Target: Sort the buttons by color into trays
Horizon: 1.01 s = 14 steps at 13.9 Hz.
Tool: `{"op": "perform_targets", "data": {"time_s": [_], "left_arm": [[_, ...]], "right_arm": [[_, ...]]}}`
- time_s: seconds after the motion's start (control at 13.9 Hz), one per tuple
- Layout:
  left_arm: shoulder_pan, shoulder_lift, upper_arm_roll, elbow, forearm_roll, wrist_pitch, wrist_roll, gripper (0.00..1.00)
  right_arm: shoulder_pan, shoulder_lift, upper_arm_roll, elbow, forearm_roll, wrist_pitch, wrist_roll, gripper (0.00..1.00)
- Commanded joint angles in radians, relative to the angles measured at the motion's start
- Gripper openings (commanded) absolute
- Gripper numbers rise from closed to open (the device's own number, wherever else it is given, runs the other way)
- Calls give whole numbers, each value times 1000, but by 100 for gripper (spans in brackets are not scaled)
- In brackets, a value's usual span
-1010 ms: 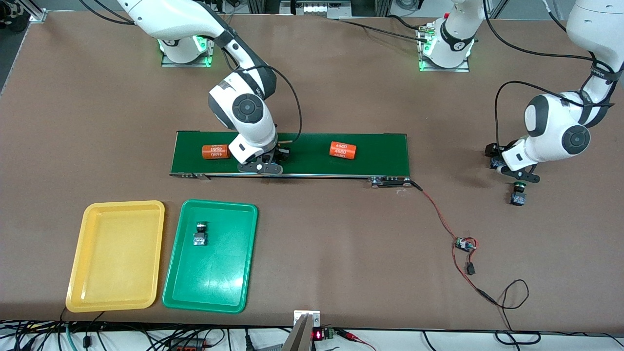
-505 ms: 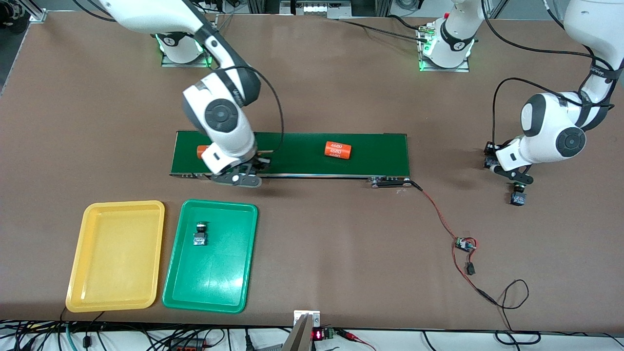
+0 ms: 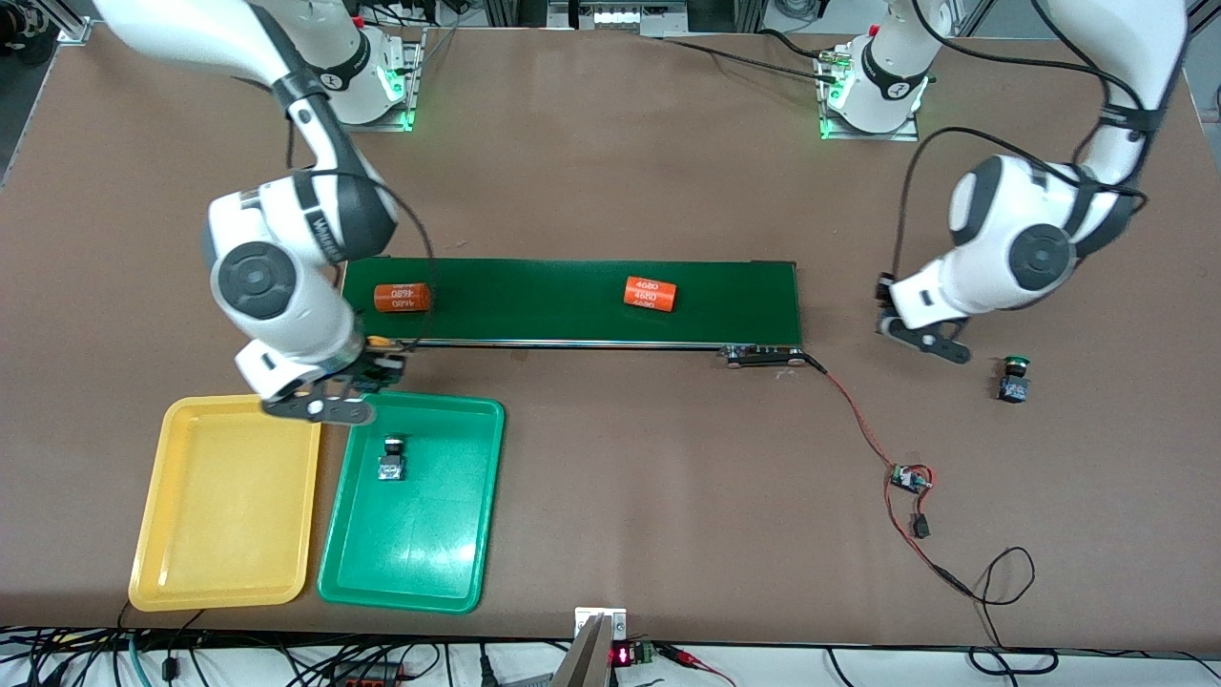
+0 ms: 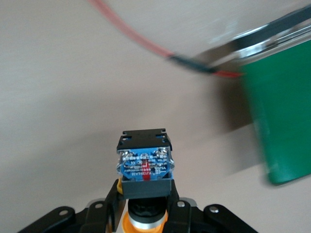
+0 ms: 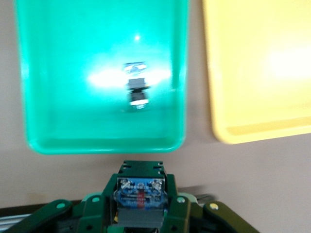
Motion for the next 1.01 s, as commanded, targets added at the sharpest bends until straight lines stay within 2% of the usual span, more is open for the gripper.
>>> {"op": "perform_targets", "data": {"time_s": [0.0, 0.22, 0.58, 0.79, 0.87, 0.94], "left_arm": [[-96, -25, -46, 4, -33, -19, -199, 0], [-163, 8, -89, 38, -64, -6, -390, 0], [-238, 119, -87, 101, -64, 36, -487, 0], [-260, 156, -86, 102, -61, 81, -510, 1], [-260, 162, -84, 102, -61, 86, -510, 3], [-262, 165, -80, 104, -53, 86, -504, 20]], "right_arm": [[-37, 3, -59, 30, 3, -22, -131, 24], [-138, 15, -79, 56, 28, -15, -312, 24], [-221, 121, -119, 177, 26, -3, -454, 25], [-254, 190, -130, 188, 23, 138, -503, 25], [-258, 216, -140, 188, 16, 204, -538, 25], [-258, 239, -157, 188, 15, 249, -564, 25]]}}
